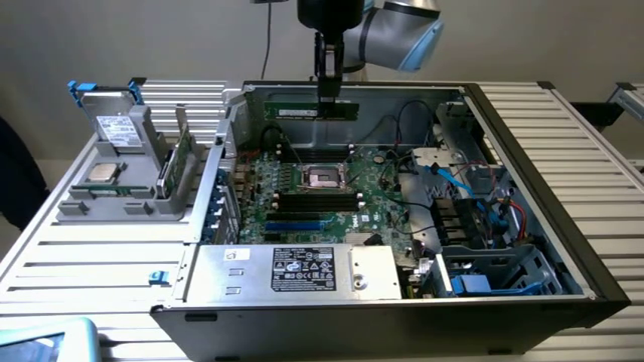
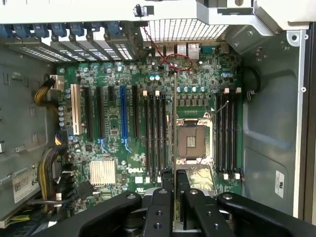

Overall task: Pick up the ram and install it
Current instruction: 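Pick up the ram and move it above insertion slot, then insert the ram into the slot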

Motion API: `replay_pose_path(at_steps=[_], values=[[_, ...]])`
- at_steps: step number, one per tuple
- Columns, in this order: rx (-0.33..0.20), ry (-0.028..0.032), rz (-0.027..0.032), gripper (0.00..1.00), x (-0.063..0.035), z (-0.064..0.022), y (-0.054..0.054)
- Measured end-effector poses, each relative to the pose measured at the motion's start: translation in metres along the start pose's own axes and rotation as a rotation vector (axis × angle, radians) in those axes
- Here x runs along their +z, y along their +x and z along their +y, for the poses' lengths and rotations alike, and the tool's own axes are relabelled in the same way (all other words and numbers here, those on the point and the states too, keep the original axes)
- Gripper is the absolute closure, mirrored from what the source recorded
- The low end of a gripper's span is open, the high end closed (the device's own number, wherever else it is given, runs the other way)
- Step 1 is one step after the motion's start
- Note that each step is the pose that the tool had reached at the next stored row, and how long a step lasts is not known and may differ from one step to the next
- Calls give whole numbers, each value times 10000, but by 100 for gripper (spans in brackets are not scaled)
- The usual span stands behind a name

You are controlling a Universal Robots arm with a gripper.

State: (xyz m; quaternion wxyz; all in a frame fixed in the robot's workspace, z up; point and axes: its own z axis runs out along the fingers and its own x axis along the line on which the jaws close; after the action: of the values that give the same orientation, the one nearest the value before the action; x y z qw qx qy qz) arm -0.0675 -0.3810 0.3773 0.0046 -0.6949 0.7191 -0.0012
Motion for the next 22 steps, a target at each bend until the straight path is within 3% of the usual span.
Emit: replay_pose_path(at_steps=[15,16,20,22], values=[[0,0,12,85,8,1,2],[0,20,28,85,12,1,2],[-2,285,71,85,28,11,4],[-3,357,105,85,38,19,4]])
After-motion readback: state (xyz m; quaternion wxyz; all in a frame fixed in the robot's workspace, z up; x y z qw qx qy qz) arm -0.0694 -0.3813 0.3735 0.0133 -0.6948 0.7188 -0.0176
